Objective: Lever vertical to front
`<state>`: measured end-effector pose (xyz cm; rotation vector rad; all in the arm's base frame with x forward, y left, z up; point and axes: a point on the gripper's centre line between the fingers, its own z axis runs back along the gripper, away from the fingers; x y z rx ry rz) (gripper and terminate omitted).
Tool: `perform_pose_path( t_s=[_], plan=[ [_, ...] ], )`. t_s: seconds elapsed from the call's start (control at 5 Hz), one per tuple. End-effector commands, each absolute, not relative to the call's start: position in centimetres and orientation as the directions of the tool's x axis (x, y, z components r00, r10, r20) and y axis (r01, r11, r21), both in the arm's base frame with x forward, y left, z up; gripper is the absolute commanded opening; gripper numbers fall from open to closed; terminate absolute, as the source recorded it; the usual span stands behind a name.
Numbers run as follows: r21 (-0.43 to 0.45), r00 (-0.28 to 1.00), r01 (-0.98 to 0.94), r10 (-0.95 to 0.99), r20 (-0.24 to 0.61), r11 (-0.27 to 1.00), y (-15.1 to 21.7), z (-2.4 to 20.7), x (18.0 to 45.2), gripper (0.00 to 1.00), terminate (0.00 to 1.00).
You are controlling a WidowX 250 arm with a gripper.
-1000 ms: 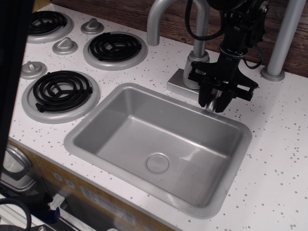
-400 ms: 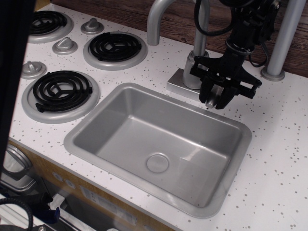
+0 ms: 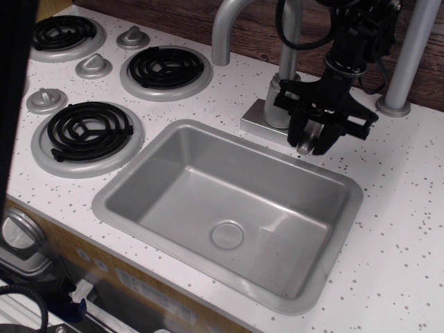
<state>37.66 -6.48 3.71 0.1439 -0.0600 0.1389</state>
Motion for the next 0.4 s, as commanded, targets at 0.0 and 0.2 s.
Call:
perform_pose_path(
  t_s=[0.0,0.2],
  plan=[
    [0.140,0.971,-0.174,0.146,0.187,0.975,-7.3,10.1,38.3,1.00,0.00],
    [0.168,0.975,-0.180,0.152,0.165,0.969,-7.4,11.4,38.3,1.00,1.00]
  ],
)
